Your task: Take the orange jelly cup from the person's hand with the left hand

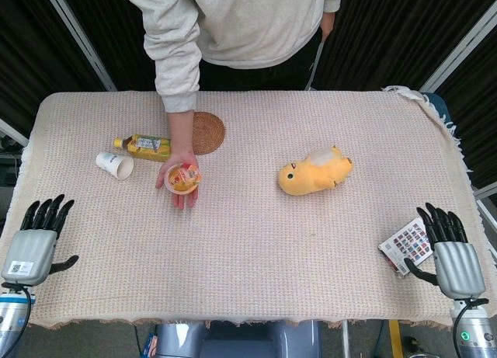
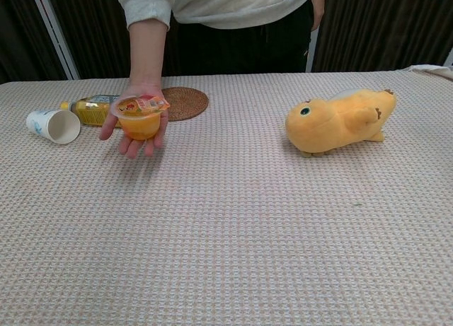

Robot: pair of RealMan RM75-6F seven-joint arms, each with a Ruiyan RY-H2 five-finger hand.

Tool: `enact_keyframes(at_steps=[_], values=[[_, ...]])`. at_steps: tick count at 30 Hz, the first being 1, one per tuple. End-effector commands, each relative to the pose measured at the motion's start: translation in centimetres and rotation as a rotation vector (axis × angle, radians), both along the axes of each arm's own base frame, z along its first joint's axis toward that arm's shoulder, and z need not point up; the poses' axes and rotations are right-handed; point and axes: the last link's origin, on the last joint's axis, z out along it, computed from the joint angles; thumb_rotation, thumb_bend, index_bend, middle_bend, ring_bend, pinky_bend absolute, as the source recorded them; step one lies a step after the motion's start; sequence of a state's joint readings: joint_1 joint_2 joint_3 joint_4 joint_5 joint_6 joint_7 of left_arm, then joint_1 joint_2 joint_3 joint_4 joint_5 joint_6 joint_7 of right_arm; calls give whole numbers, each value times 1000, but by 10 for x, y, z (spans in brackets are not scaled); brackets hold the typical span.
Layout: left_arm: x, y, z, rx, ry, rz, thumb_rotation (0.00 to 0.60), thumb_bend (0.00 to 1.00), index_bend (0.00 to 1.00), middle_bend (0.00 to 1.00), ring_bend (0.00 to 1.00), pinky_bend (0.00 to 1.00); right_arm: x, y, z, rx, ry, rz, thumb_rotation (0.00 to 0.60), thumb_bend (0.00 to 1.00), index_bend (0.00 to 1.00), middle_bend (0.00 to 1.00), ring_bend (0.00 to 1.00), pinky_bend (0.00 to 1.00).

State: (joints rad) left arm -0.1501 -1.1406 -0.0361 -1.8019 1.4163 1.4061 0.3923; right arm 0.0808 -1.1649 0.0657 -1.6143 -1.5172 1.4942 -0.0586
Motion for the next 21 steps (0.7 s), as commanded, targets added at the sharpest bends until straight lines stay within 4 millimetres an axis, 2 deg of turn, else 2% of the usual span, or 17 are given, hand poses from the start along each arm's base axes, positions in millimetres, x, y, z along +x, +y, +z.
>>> enact_keyframes(at_steps=[1, 5, 10, 15, 21], values=[[15, 13, 3, -13, -5, -20, 600, 137, 0, 0, 0, 0, 0, 0, 0, 4, 0, 3, 600, 140, 0, 0, 0, 2], [37, 36, 6, -28, 10, -43, 600, 138, 0, 0, 0, 12, 2, 0, -2, 12, 0, 8, 600, 139, 0, 0, 0, 2], [71, 73, 2, -97, 27, -61, 600, 138, 3, 0, 0, 49, 2, -1, -3, 21, -4, 4, 600, 139, 0, 0, 0, 2], [107, 115, -12, -179, 85, -101, 600, 140, 4, 0, 0, 53, 1, -2, -3, 27, -10, 1, 600, 139, 0, 0, 0, 2], [143, 152, -31, -285, 181, -142, 600, 139, 0, 0, 0, 55, 0, -1, -1, 25, -13, -2, 600, 140, 0, 0, 0, 2]])
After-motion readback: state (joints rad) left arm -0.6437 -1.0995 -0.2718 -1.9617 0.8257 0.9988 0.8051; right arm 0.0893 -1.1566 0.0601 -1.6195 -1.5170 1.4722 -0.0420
